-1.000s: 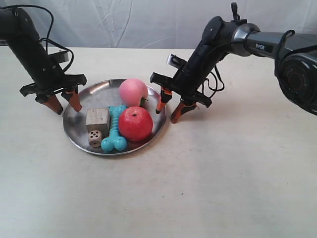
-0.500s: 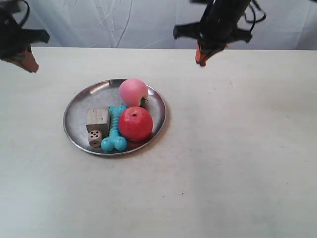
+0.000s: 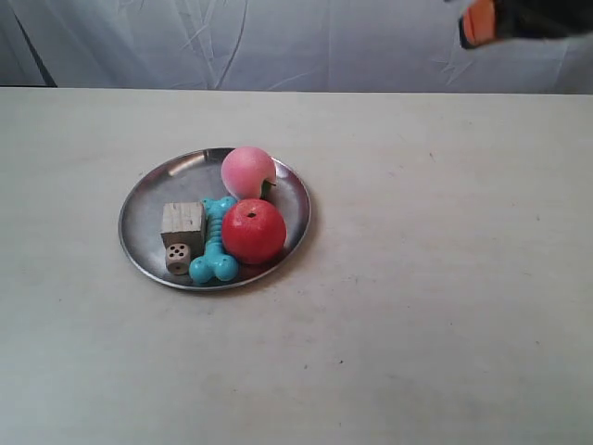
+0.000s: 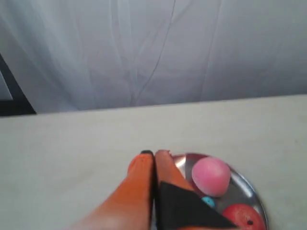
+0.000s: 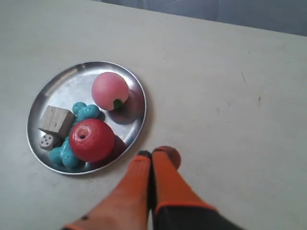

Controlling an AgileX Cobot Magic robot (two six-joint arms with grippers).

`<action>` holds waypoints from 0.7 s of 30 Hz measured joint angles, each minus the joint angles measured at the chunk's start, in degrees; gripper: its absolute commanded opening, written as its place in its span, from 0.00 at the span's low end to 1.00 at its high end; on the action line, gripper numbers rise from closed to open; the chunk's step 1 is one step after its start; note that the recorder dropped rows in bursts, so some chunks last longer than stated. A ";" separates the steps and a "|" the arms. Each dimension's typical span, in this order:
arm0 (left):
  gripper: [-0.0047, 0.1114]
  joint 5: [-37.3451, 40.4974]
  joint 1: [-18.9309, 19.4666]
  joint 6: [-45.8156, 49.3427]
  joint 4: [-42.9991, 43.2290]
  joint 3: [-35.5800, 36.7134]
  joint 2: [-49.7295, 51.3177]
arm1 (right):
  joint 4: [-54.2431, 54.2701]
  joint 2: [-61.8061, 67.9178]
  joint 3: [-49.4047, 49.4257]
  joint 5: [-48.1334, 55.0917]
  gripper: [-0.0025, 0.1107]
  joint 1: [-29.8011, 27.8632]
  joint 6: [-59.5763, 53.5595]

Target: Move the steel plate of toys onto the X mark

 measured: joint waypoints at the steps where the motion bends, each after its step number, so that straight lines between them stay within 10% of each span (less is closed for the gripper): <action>1: 0.04 -1.31 -0.06 0.12 0.32 2.10 -4.05 | 0.00 -3.55 4.89 -3.23 0.02 0.46 0.00; 10: 0.04 -6.25 -0.13 0.68 3.35 20.31 -23.94 | 0.79 -23.38 33.96 -25.54 0.02 1.75 0.00; 21: 0.04 -1.17 -0.13 0.81 3.95 25.83 -25.25 | 0.79 -28.05 38.65 -25.96 0.02 1.75 0.00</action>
